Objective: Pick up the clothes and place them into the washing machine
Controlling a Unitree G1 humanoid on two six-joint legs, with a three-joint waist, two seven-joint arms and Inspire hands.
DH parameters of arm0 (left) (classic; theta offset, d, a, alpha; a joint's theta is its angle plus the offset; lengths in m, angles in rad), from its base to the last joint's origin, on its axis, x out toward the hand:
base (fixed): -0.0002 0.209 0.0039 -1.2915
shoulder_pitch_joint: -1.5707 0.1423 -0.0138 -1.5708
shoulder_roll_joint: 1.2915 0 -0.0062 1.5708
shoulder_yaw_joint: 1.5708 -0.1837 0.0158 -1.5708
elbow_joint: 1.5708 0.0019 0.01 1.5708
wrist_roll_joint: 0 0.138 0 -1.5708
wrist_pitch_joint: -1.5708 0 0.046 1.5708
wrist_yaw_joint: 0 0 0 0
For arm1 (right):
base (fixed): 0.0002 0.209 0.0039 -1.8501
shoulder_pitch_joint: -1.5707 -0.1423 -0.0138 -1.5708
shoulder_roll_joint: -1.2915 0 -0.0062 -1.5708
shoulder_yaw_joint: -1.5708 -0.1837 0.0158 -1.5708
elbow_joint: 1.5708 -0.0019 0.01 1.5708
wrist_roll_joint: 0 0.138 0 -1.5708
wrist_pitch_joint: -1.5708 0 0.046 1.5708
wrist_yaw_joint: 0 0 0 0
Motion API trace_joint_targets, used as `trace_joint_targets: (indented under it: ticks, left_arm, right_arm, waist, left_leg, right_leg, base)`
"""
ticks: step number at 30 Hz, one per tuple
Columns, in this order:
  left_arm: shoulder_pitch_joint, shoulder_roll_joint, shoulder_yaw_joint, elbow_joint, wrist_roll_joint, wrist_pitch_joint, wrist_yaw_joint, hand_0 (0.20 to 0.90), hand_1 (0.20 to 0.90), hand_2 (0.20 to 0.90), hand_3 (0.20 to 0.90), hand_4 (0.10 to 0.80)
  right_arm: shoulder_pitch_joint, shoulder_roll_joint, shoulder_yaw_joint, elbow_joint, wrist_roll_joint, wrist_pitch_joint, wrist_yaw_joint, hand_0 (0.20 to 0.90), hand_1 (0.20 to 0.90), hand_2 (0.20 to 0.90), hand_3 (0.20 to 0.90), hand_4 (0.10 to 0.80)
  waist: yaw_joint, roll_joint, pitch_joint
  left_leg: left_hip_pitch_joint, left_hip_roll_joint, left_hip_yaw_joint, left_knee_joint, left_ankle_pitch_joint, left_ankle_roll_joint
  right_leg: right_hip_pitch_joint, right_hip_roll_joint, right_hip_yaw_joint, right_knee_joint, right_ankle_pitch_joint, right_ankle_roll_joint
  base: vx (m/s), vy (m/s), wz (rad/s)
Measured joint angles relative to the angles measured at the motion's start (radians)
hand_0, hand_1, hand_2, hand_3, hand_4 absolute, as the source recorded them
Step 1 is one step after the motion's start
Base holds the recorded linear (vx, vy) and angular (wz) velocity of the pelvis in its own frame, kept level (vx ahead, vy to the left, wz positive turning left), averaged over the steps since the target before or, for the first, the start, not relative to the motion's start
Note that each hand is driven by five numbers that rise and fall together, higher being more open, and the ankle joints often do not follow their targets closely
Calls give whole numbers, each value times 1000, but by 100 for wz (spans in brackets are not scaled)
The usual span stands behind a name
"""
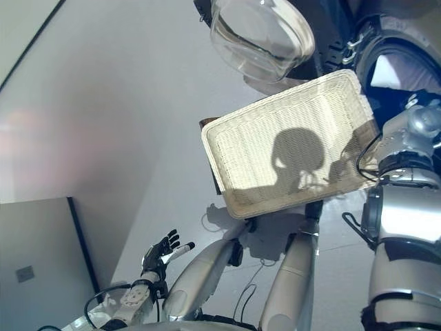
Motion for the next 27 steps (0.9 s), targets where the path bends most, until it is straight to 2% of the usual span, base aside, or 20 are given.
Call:
trace_joint_targets:
  ticks: [3, 5, 11, 12, 13, 17, 19, 27]
  left_arm:
    - [9, 6, -21, -11, -3, -2, 4, 900, 900, 900, 900, 800]
    - [2, 6, -21, -26, -10, -2, 11, 900, 900, 900, 900, 800]
    - [-12, -3, -28, -56, -14, -17, 28, 900, 900, 900, 900, 800]
    - [-11, -4, -30, -57, -14, -23, 28, 900, 900, 900, 900, 800]
    - [-12, -4, -28, -57, -14, -24, 29, 900, 900, 900, 900, 800]
    - [-12, -4, -28, -58, -14, -24, 30, 900, 900, 900, 900, 800]
    - [-12, -4, -28, -58, -14, -24, 30, 900, 900, 900, 900, 800]
    - [-12, -7, -23, -55, -25, -22, 34, 900, 900, 900, 900, 800]
  right_arm:
    - [-41, -3, 43, -34, -28, -5, -7, 200, 200, 200, 200, 300]
    - [-41, -14, 57, -52, -37, -4, -7, 200, 200, 200, 200, 300]
    - [-38, -39, 74, -32, -91, 0, -58, 200, 200, 200, 200, 300]
    - [-40, -43, 80, -33, -103, 0, -66, 200, 200, 200, 200, 300]
    - [-39, -47, 78, -43, -112, 0, -70, 200, 200, 200, 200, 300]
    - [-49, -50, 106, -64, -143, -3, -95, 200, 200, 200, 200, 300]
    - [-49, -50, 115, -73, -145, -3, -95, 900, 900, 900, 900, 800]
    - [-54, -44, 150, -58, -100, -3, -40, 900, 900, 900, 900, 800]
  waist:
    - [7, 2, -1]
    - [11, 2, -1]
    - [13, -4, 3]
    - [11, -10, 7]
    - [9, -7, 5]
    - [1, -13, 10]
    - [1, -12, 9]
    - [-5, -13, 10]
  left_leg:
    - [-33, -5, 51, 8, -4, 16]
    - [-74, -9, 61, 45, -13, 24]
    - [-166, -12, 49, 214, -98, -1]
    - [-170, -2, 49, 231, -110, -5]
    - [-171, 1, 47, 236, -116, -10]
    - [-172, 6, 48, 235, -115, -17]
    - [-172, 6, 47, 234, -115, -17]
    - [-163, 7, 47, 232, -115, -20]
  right_leg:
    - [-56, 2, 43, 18, 7, 5]
    - [-103, 5, 65, 52, 3, 5]
    - [-194, 23, 97, 208, -68, -9]
    - [-197, 28, 96, 222, -83, -7]
    - [-200, 33, 100, 226, -88, -18]
    - [-216, 42, 103, 246, -98, -23]
    - [-217, 43, 102, 247, -101, -27]
    - [-205, 44, 106, 239, -87, -24]
  base:
    - [-90, -9, -30]
    - [-94, -63, -10]
    - [-18, -61, 1]
    - [124, -25, -3]
    - [131, -16, -6]
    - [0, 0, 0]
    - [-95, -6, -1]
    - [-4, 12, -3]
